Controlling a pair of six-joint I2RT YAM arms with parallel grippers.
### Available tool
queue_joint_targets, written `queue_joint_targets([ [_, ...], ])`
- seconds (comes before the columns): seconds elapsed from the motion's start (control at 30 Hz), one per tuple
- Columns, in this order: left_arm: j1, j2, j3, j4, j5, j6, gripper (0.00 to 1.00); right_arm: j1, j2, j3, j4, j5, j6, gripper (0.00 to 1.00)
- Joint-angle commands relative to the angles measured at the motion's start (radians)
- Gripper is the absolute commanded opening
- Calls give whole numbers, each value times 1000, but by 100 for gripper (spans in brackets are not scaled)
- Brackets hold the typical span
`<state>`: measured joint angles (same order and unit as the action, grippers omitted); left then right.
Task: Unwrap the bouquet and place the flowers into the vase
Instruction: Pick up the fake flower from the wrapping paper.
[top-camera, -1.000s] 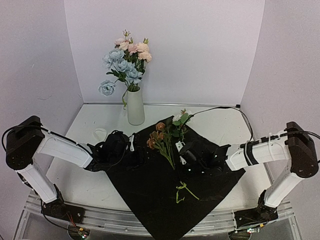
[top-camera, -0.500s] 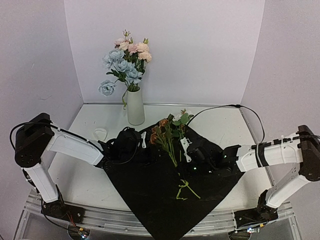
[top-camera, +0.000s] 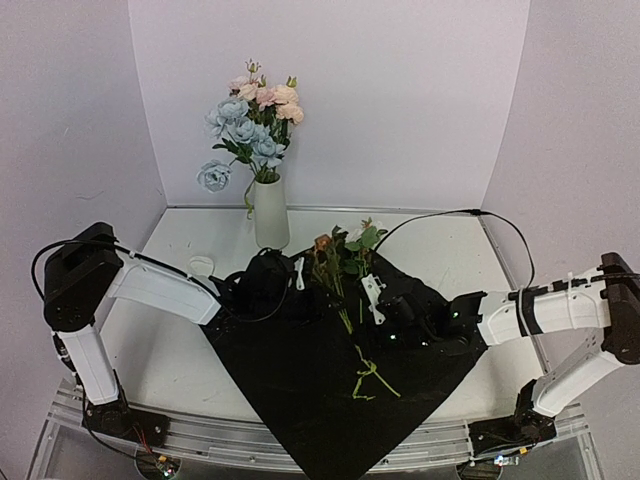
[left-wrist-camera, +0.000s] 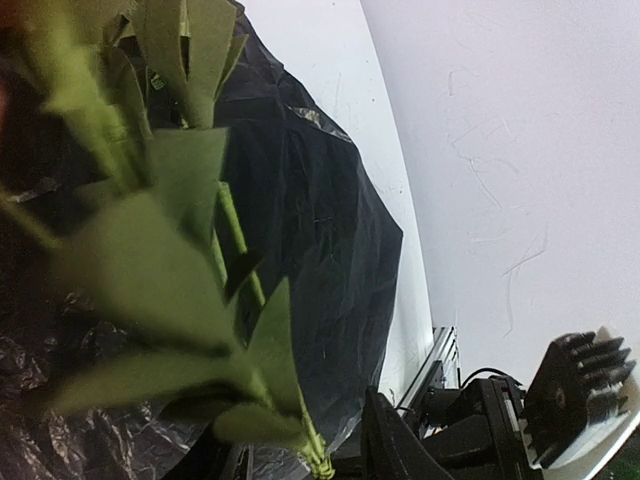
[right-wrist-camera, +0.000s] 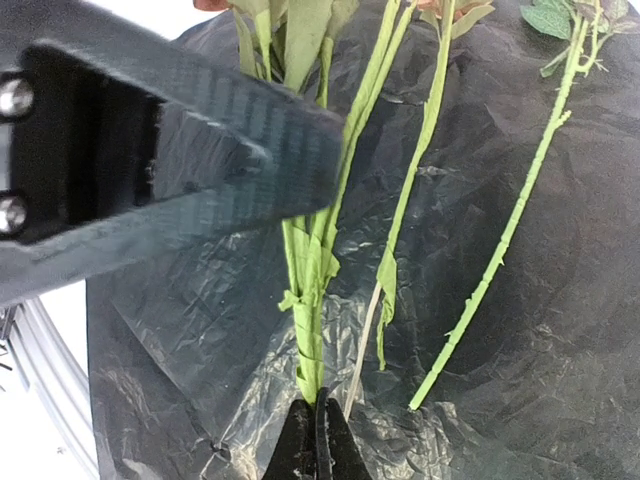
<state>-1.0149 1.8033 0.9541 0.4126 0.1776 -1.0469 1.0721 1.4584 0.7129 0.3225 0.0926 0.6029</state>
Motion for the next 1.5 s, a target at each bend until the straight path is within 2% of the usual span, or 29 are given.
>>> queue_joint_targets([
  [0.0, -4, 36, 57, 29, 32, 26, 22, 2, -22, -9, 25, -24, -17, 0],
  [0.07, -4, 39, 59, 29, 33, 47, 9, 2, -23, -13, 29, -25, -18, 4],
  [0.13, -5, 37, 54, 29, 27, 62, 0, 1, -27, -19, 30, -20, -14, 14],
  [0.23, -5, 28, 47, 29, 25, 96, 0, 1, -44, -42, 34, 3, 8, 35],
  [0.4, -5, 0, 44, 29, 43, 150, 0, 0, -105, -75, 48, 41, 35, 48],
  [0.53, -5, -24, 47, 29, 62, 174, 0, 0, -151, -77, 52, 41, 42, 74],
  [0.63, -4, -46, 49, 29, 69, 184, 0, -3, -169, -69, 52, 34, 45, 82],
  [1.1, -4, -144, 40, 29, 68, 214, 0, -18, -185, -80, 76, -67, 76, 82],
  [1.2, -4, -156, 39, 29, 74, 218, 0, -18, -178, -81, 89, -82, 85, 76],
  [1.47, -4, -182, 31, 29, 79, 220, 0, -20, -167, -77, 130, -128, 95, 51],
])
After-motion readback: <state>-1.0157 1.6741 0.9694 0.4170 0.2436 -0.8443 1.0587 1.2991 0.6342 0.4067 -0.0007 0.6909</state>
